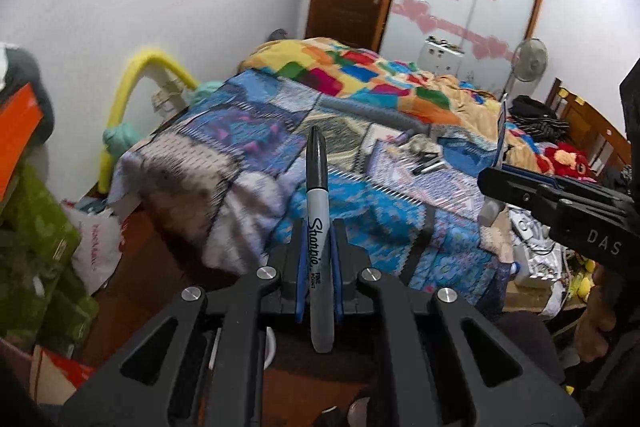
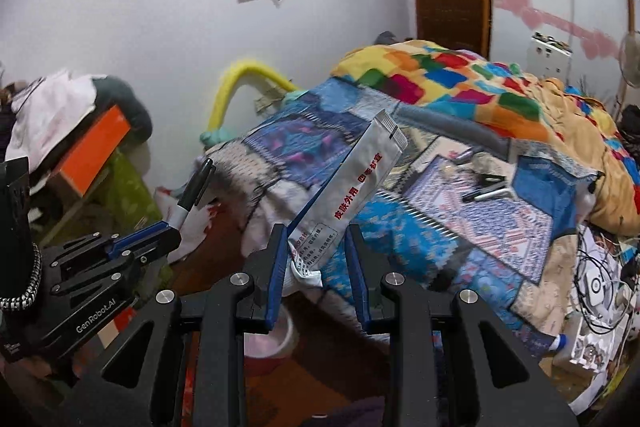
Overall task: Collect trash
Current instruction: 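Lift the Sharpie with the left tool while the right tool carries the packet toward the wastebasket, then open both tools over the white wastebasket, dropping Sharpie and packet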
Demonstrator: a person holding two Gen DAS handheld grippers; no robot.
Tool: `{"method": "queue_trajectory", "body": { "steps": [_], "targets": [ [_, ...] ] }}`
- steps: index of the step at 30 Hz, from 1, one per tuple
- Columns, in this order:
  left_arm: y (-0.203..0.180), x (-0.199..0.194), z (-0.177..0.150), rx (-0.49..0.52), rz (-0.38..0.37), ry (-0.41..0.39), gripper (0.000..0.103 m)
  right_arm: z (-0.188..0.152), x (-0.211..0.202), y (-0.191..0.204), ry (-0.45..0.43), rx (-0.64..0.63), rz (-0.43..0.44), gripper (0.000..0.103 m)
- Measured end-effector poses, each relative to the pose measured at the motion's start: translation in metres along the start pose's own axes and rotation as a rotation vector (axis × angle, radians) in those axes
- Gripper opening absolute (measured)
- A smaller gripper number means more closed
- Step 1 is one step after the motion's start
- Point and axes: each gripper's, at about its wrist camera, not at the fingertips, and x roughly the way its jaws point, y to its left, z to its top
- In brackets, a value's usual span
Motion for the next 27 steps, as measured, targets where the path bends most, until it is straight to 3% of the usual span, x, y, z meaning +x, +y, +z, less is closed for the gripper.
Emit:
{"method": "queue_trajectory", "body": {
  "steps": [12, 27],
  "targets": [
    [0.078, 0.023, -0.057, -0.122, 0.098, 0.12, 0.01, -0.027, 0.07, 0.07, 0.179, -0.099, 0.087, 0.027],
    [0.142, 0.11, -0.133, -0.287, 0.116, 0.393, 0.01, -0.081, 0.194, 0.108, 0.512, -0.158, 0.156, 0.027]
  ]
}}
